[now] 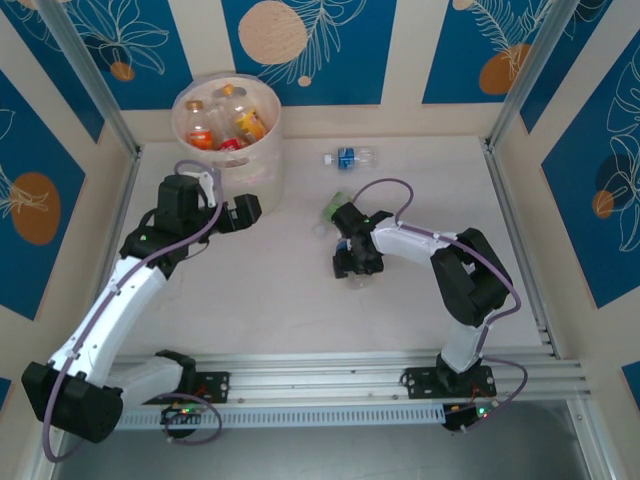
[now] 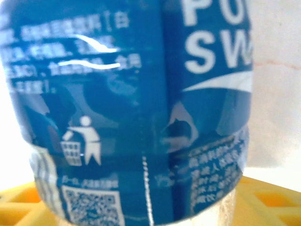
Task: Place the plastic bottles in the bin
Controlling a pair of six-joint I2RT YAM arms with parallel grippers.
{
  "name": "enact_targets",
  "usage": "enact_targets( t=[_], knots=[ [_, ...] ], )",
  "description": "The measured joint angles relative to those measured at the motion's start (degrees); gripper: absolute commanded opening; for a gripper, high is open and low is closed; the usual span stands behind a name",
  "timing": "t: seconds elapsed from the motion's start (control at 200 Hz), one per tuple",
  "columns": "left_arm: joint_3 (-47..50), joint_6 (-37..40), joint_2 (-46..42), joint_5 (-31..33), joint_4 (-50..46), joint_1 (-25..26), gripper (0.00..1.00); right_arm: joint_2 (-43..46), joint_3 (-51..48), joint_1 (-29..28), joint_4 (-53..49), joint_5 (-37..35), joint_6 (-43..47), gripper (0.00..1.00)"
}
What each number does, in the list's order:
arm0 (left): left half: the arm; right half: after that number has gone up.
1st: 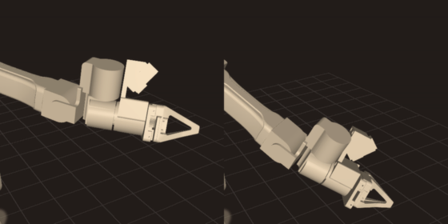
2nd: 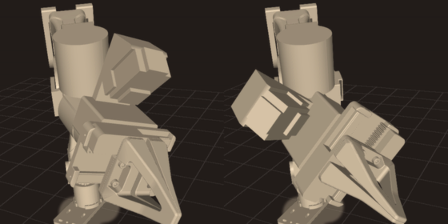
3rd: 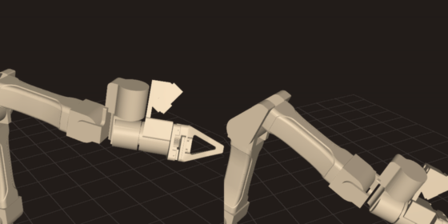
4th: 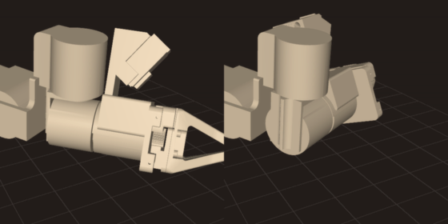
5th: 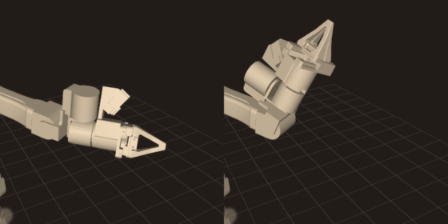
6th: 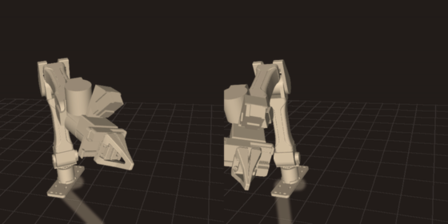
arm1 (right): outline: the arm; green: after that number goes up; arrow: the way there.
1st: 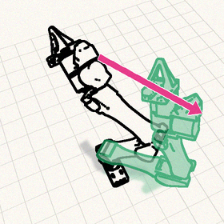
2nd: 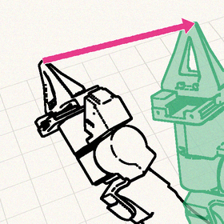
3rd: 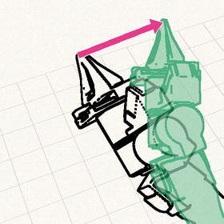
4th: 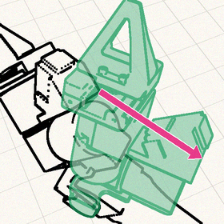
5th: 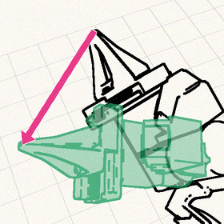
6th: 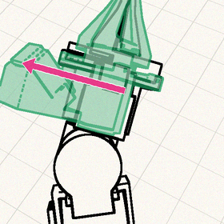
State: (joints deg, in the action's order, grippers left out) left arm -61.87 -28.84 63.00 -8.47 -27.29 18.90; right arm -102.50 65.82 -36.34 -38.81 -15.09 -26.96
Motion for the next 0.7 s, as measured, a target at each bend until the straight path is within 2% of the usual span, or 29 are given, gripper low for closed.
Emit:
enact_targets(
  t=[0.25, 0.575, 0.7],
  knots=[
    [0.00, -0.81, 1.22, 0.22, 1.51, 1.31, 1.00, 6.58, -3.63, -2.19, 5.49, -1.42, 1.66, 0.55],
    [-0.76, -0.87, 5.20, 0.61, 4.70, 7.23, 1.00, 24.65, -10.64, -5.88, 17.49, -2.10, 6.62, 0.53],
    [-2.82, -0.87, 8.07, 0.13, 6.82, 9.70, 1.00, 29.00, -12.35, -6.03, 22.34, -2.03, 7.45, 0.53]
  ],
)
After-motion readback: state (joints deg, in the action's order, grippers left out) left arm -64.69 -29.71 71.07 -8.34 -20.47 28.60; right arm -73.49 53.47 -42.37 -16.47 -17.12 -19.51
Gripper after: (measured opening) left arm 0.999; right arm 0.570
